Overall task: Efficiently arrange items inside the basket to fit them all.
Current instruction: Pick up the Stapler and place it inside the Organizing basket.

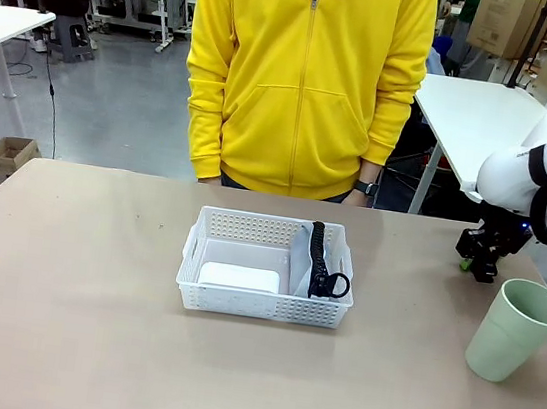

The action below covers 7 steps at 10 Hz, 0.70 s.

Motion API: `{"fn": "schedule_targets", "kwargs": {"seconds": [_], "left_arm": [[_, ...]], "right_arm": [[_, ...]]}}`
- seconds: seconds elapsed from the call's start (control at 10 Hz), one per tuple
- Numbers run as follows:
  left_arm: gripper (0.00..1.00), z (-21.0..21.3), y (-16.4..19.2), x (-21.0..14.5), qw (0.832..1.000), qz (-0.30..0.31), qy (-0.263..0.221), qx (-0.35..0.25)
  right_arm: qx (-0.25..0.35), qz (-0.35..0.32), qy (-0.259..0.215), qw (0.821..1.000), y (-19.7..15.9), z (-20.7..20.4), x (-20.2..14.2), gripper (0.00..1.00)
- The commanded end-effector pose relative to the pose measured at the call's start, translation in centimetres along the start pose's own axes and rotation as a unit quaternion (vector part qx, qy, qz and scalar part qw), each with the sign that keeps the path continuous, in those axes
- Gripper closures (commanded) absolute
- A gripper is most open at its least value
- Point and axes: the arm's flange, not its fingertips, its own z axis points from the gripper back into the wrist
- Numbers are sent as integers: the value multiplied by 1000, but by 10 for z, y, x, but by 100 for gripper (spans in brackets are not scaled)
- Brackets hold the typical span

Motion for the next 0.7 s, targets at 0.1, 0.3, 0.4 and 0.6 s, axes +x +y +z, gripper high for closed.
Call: {"fn": "schedule_targets", "kwargs": {"seconds": [0.1,0.3,0.4,0.6], "left_arm": [[0,-1,-5,1,1000,0,-9,-9],[0,-1,-5,1,1000,0,-9,-9],[0,-1,-5,1,1000,0,-9,-9],[0,-1,-5,1,1000,0,-9,-9]], "right_arm": [[-6,6,11,1000,-1,-1,3,100],[-4,7,12,1000,-2,-1,3,100],[-5,7,13,1000,-1,-1,3,100],[-6,8,14,1000,0,-1,4,100]]}}
